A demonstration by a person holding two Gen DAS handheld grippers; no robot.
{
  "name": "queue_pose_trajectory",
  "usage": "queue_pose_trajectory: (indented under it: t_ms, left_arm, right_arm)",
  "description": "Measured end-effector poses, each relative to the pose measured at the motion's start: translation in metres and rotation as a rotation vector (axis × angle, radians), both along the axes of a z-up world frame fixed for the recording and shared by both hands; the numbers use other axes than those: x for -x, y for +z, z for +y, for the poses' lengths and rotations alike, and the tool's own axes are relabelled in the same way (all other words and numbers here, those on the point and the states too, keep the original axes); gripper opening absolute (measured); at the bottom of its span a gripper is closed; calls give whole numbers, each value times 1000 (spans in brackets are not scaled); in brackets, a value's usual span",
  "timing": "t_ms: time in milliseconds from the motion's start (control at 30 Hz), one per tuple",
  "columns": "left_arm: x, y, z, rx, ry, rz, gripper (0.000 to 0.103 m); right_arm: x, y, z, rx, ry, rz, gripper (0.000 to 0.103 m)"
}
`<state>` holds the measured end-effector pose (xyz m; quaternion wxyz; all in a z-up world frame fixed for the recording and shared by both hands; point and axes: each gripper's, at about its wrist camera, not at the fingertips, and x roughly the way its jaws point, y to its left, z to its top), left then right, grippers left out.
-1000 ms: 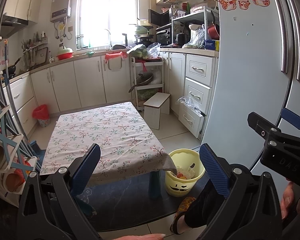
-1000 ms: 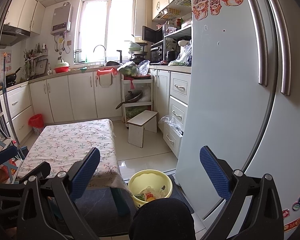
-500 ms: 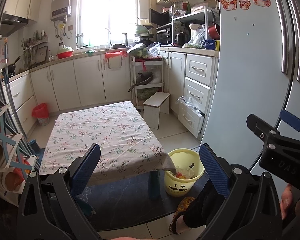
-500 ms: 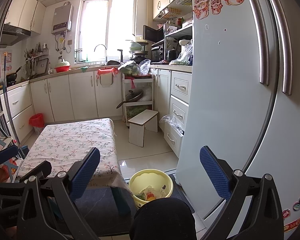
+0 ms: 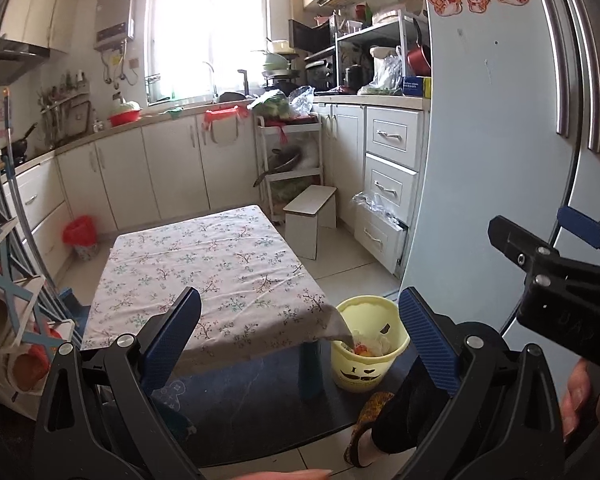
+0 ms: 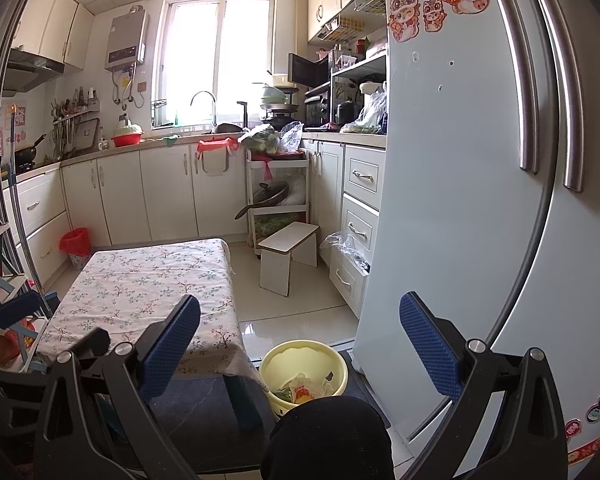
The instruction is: Collect trash
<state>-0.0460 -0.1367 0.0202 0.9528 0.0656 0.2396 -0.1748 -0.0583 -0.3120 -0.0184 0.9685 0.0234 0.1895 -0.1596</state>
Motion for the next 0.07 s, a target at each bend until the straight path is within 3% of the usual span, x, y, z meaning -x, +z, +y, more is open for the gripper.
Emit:
queue_pose_trajectory:
  t_ms: [67]
  left_arm:
    - [0, 0, 0, 4, 0, 6, 95]
  right_arm:
    - [0, 0, -1, 1, 1, 1, 96]
